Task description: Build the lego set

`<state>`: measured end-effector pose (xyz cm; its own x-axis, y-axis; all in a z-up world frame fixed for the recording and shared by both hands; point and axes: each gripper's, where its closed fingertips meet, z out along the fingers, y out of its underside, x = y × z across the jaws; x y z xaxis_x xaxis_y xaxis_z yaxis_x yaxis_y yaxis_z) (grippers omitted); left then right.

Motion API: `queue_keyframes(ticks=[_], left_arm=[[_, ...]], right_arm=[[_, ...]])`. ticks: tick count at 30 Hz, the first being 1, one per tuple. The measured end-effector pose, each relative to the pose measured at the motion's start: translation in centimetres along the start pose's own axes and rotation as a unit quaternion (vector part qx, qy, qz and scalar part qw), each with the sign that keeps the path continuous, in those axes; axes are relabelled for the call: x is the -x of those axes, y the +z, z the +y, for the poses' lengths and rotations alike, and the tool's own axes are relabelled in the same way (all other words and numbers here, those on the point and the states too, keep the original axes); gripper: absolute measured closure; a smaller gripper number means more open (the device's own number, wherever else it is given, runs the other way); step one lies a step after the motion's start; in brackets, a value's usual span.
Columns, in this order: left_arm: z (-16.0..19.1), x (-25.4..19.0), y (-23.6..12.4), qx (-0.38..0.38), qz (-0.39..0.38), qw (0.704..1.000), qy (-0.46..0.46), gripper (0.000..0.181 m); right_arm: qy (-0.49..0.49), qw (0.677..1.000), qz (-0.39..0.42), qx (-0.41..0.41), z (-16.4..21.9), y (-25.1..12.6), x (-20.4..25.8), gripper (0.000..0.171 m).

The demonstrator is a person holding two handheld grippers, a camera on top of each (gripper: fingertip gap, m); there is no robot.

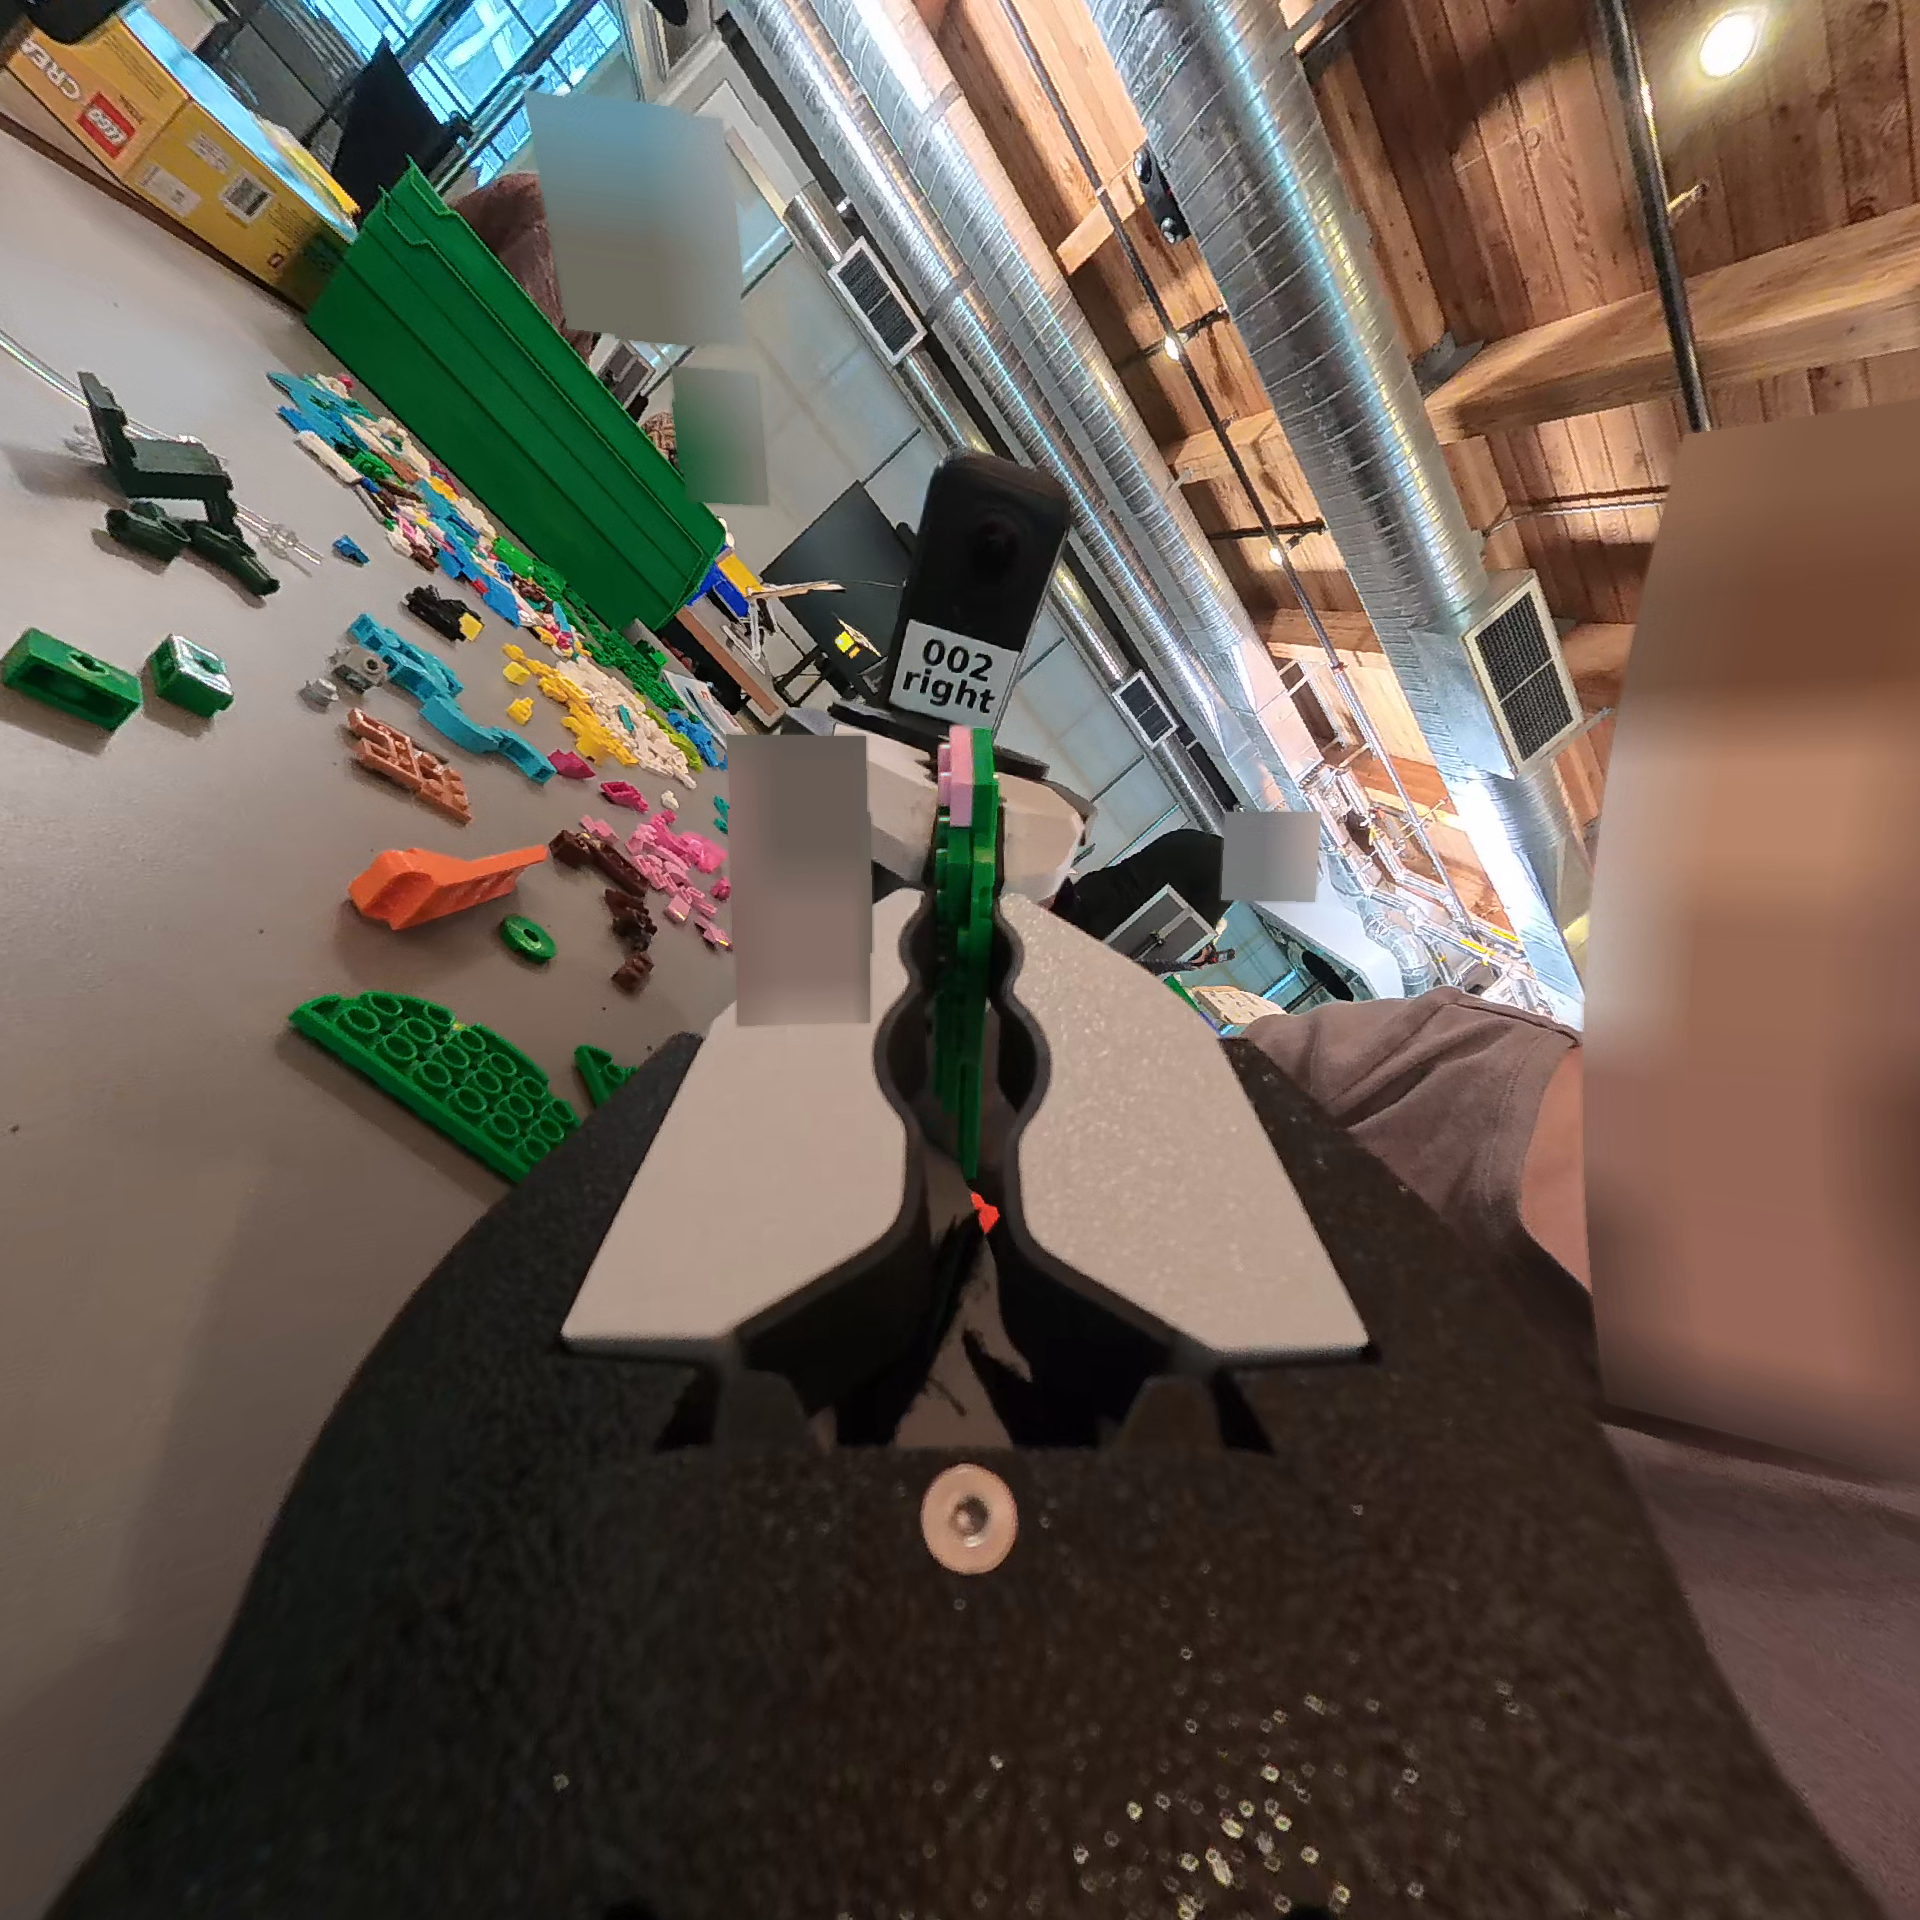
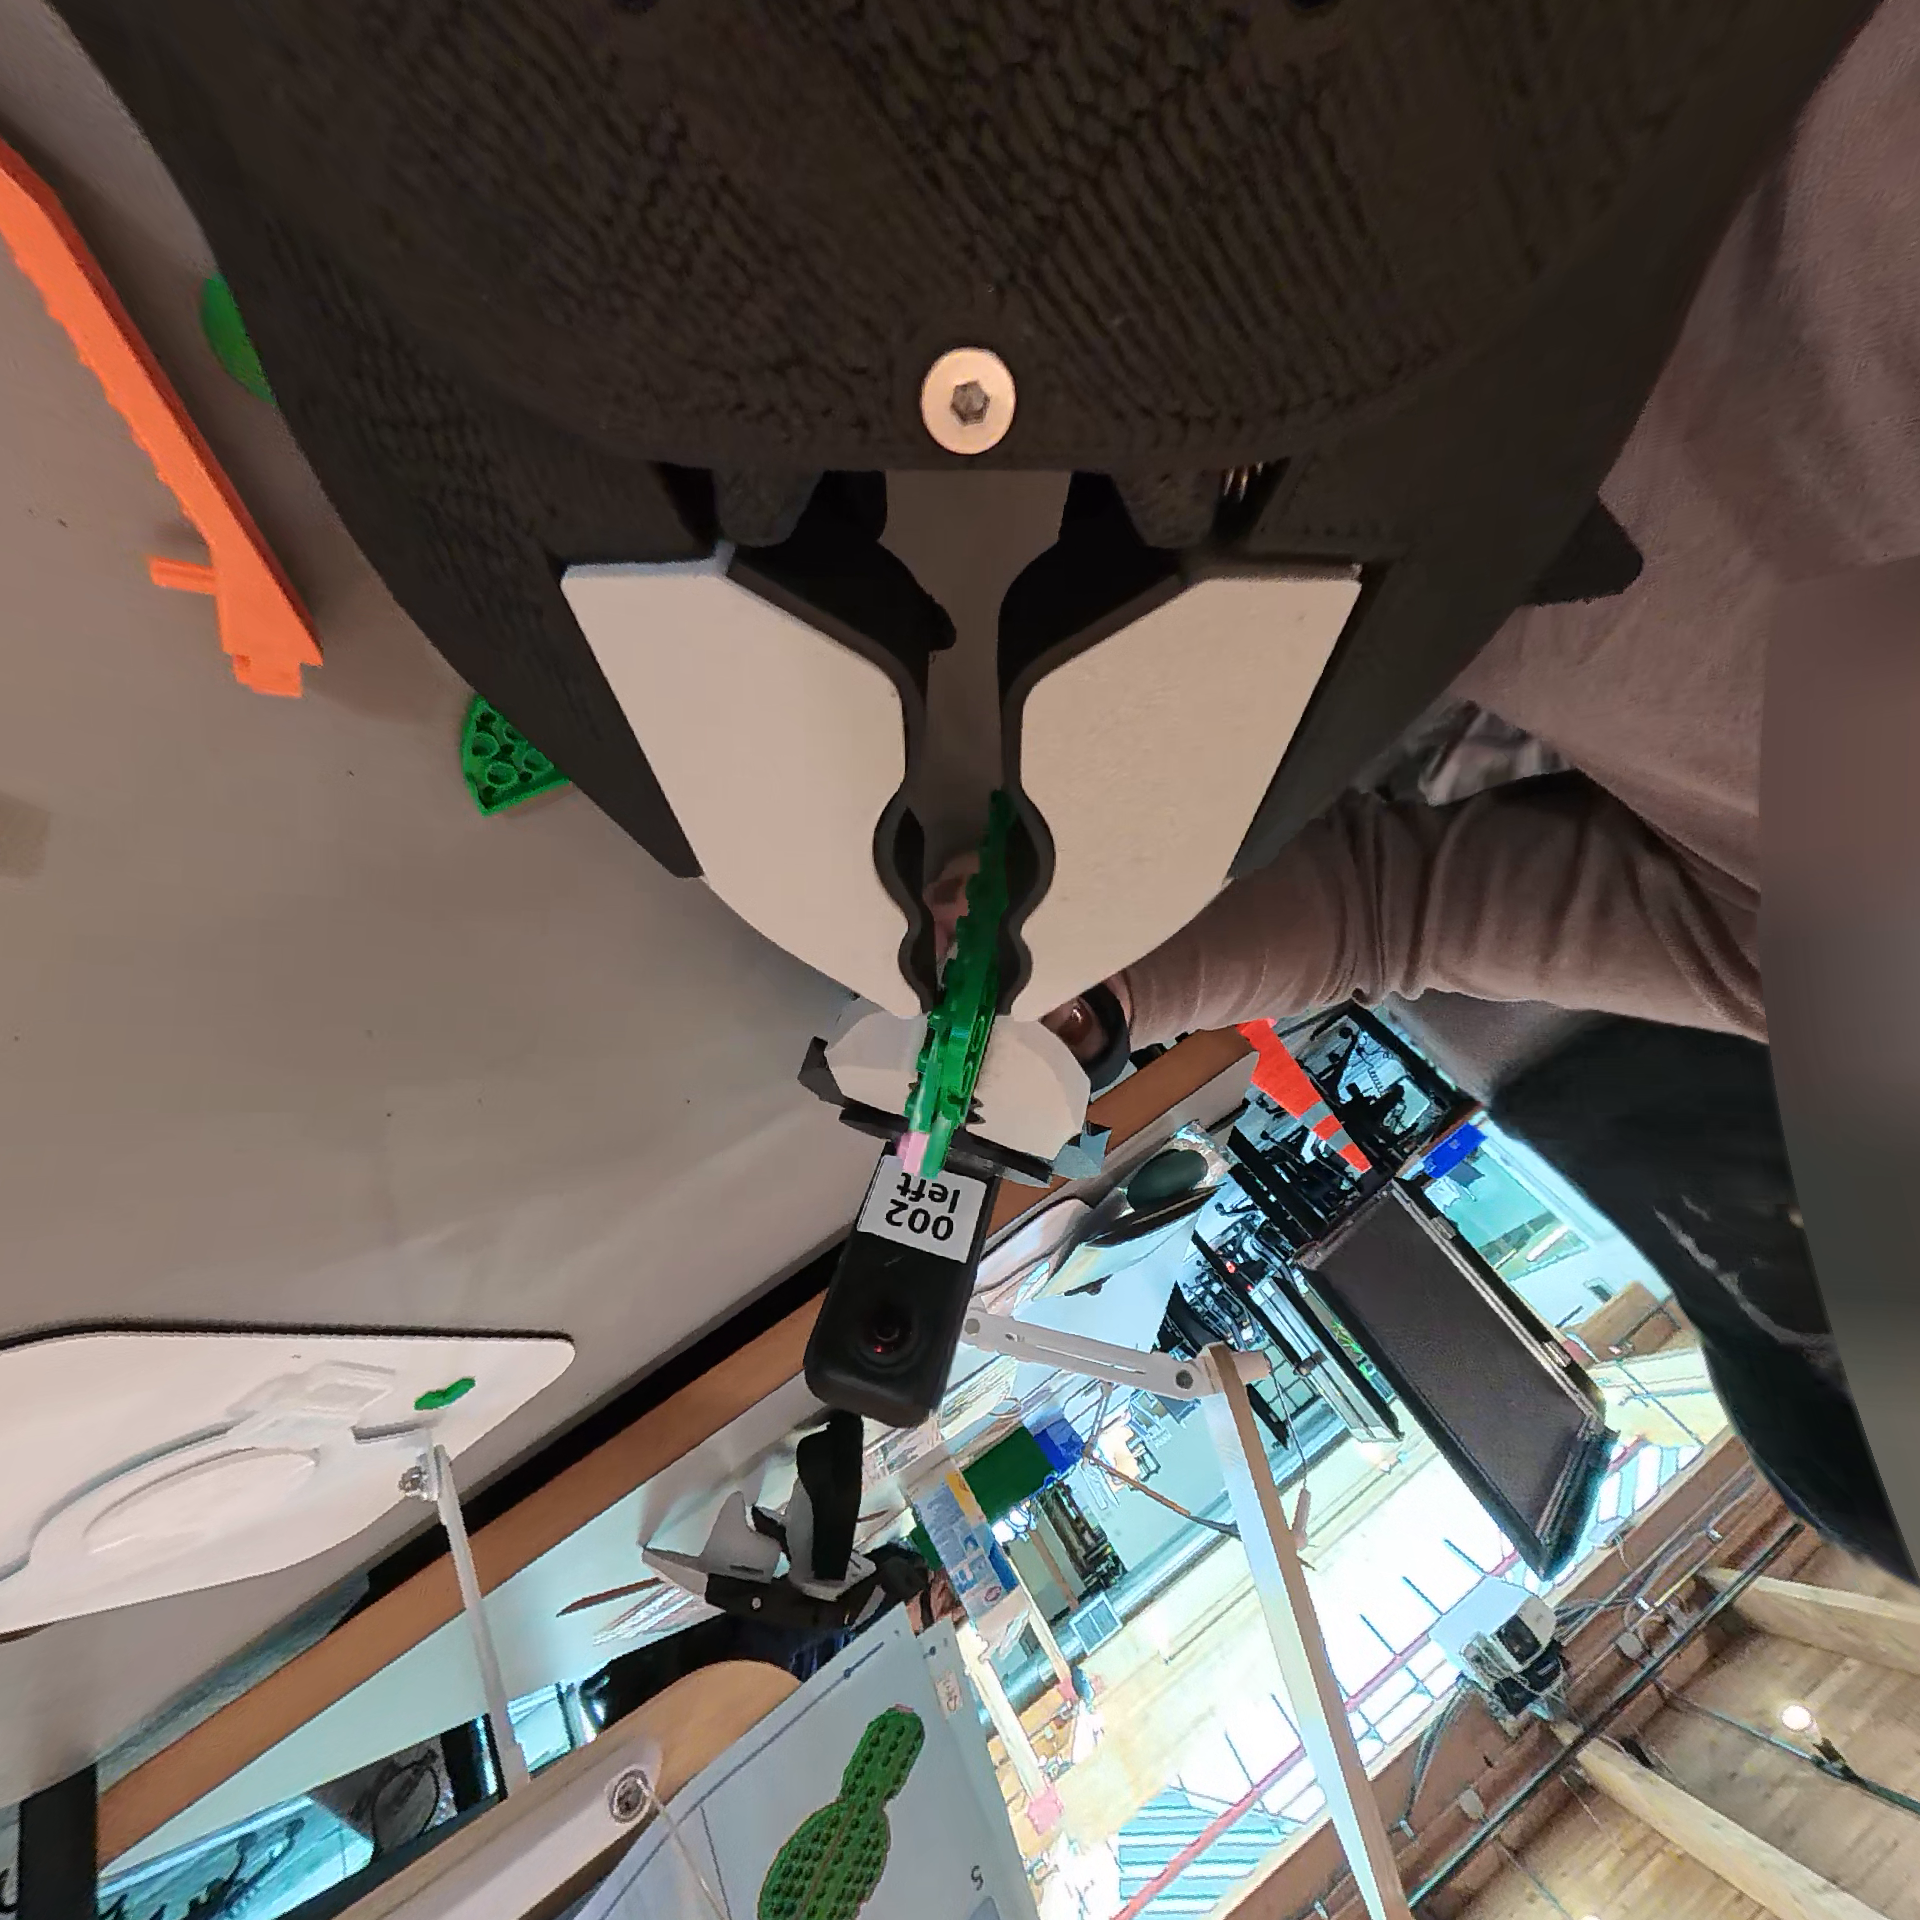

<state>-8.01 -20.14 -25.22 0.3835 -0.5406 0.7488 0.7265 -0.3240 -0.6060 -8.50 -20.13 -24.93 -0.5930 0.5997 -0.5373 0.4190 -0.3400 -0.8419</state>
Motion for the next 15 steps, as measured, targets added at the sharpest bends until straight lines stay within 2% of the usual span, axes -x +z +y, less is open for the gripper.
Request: queue_keyframes(ticks=[1, 15], left_arm=[[-0.04, -0.02, -0.01, 0.000, -0.002, 1.000, 0.004, 0.174], [-0.02, -0.05, 0.05, -0.001, -0.003, 1.000, 0.007, 0.173]], right_arm=[[0.002, 1.000, 0.000, -0.004, -0.04, 0.02, 0.00, 0.163], [0.038, 0.998, -0.015, -0.056, -0.38, 0.44, -0.04, 0.163]])
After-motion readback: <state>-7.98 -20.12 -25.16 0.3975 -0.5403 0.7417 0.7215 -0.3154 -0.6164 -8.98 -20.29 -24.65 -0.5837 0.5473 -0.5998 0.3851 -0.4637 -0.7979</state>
